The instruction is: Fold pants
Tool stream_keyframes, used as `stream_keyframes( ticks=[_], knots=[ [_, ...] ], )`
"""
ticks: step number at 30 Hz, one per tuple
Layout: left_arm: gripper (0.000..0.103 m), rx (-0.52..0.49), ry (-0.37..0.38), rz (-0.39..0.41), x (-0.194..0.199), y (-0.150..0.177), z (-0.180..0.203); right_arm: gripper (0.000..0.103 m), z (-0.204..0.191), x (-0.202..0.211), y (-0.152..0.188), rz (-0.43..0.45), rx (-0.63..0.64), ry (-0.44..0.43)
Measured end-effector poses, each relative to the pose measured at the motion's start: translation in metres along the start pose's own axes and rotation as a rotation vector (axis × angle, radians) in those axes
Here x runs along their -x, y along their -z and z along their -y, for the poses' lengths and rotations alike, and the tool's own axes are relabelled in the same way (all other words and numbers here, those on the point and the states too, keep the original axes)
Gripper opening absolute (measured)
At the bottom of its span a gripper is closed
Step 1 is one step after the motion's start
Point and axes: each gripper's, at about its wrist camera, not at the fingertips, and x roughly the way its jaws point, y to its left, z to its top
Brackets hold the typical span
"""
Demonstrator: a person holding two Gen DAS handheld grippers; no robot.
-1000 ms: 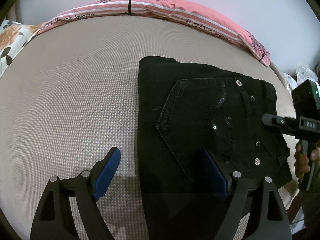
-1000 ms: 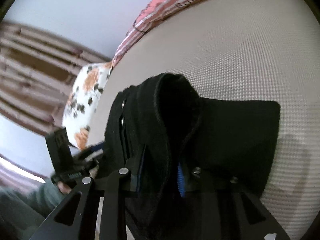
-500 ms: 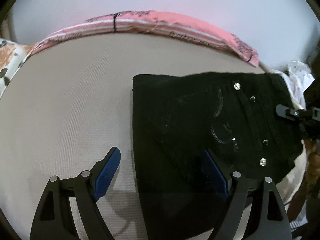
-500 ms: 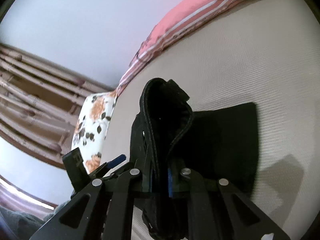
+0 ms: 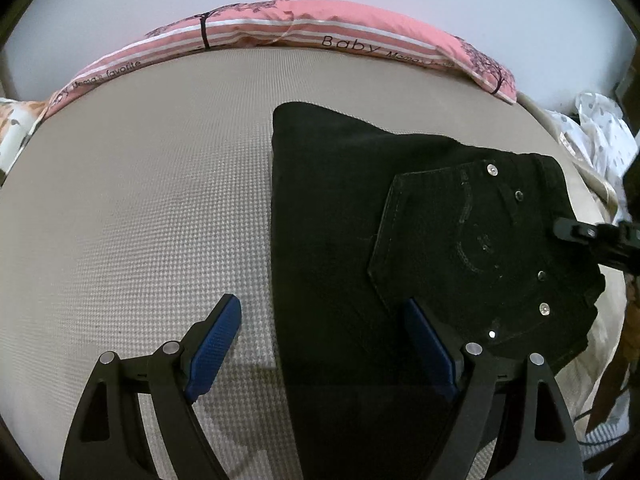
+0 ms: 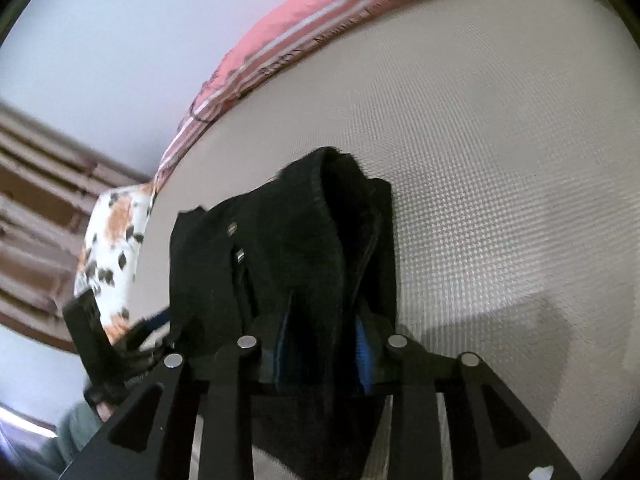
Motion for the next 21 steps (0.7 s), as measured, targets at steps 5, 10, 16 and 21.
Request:
stream_keyframes(
  ticks=[5,10,16,21],
  knots=[
    [0.084,-0.069,0.002,0.000,0.014,0.015,0.011,0.029,-0.010,0.027,0.025,0.033,0.010,0.043],
    [0.084,-0.098,0.016,-0.009,0.021,0.031,0.017,0.013,-0.018,0.034,0.044,0.037,0.024,0.052],
    [0.084,-0.112,-0.016,-0.024,0.028,0.038,0.021,0.010,-0.028,0.047,0.053,0.059,0.037,0.104],
    [0.084,-0.115,-0.039,-0.044,0.023,0.041,0.020,0.010,-0.016,0.031,0.059,0.017,0.007,0.149]
  ],
)
